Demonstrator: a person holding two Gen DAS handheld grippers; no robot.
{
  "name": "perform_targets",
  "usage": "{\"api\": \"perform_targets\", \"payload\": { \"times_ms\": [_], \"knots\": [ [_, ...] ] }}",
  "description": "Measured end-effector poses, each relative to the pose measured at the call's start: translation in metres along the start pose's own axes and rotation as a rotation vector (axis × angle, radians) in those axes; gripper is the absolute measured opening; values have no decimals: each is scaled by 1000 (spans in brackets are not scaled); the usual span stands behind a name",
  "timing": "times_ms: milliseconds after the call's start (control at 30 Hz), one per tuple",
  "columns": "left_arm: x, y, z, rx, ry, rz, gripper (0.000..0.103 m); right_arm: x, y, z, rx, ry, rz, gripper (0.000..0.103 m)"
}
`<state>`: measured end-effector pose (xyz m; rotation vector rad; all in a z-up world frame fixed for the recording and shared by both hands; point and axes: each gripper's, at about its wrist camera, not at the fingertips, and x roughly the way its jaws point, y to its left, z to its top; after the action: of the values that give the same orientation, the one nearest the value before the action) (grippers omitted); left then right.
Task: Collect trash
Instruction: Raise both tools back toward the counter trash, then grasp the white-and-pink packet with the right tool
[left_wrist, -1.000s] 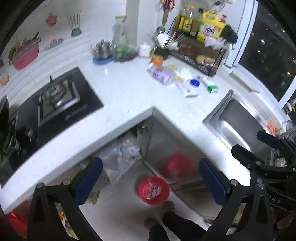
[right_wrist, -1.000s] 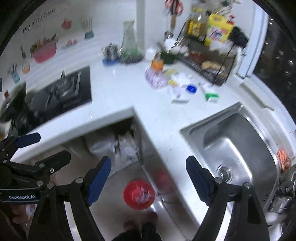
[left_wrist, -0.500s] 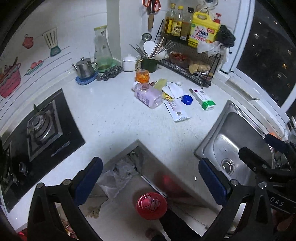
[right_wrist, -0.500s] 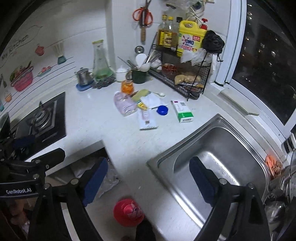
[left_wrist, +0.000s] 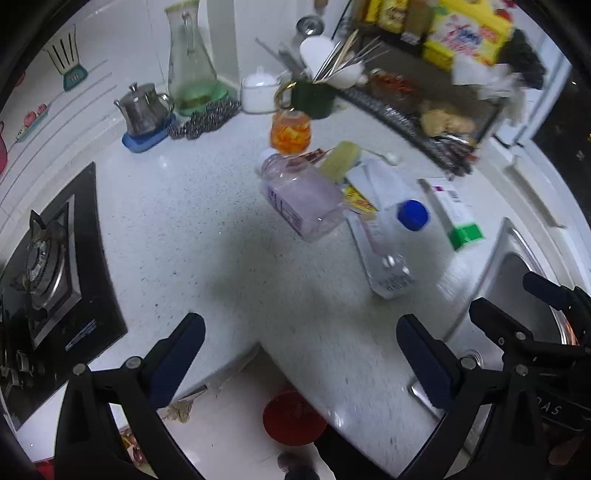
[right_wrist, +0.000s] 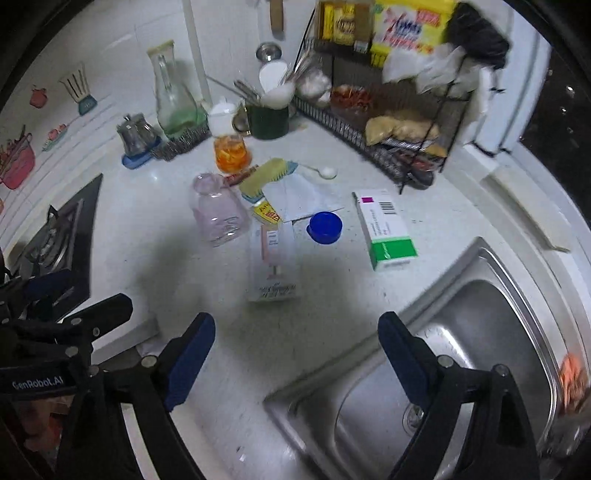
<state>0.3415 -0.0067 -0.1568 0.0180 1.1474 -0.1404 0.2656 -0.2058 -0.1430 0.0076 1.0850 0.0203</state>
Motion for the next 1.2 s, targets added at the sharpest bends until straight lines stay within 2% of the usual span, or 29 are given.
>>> {"api": "perform_targets", "payload": {
  "times_ms": [200,600,667,833,1000,1100,1200],
  "knots": [
    [56,10,27,-56,85,18,103,61,-4,27,-57,106,49,89],
    [120,31,42,-117,176,46,103,149,7,44,-100,261,97,89],
    [125,32,42,-119,180,43,103,153,11,44,-123,256,63,94],
    [131,34,42,-131,189,40,103,147,16,48,-135,235,32,94],
    [129,39,38,-133,190,36,103,139,19,47,-157,235,45,95],
    [125,40,35,-134,185,20,103,133,24,46,-174,234,49,87],
    [119,41,28,-126,180,6,103,126,39,44,-195,218,60,69]
  ]
}}
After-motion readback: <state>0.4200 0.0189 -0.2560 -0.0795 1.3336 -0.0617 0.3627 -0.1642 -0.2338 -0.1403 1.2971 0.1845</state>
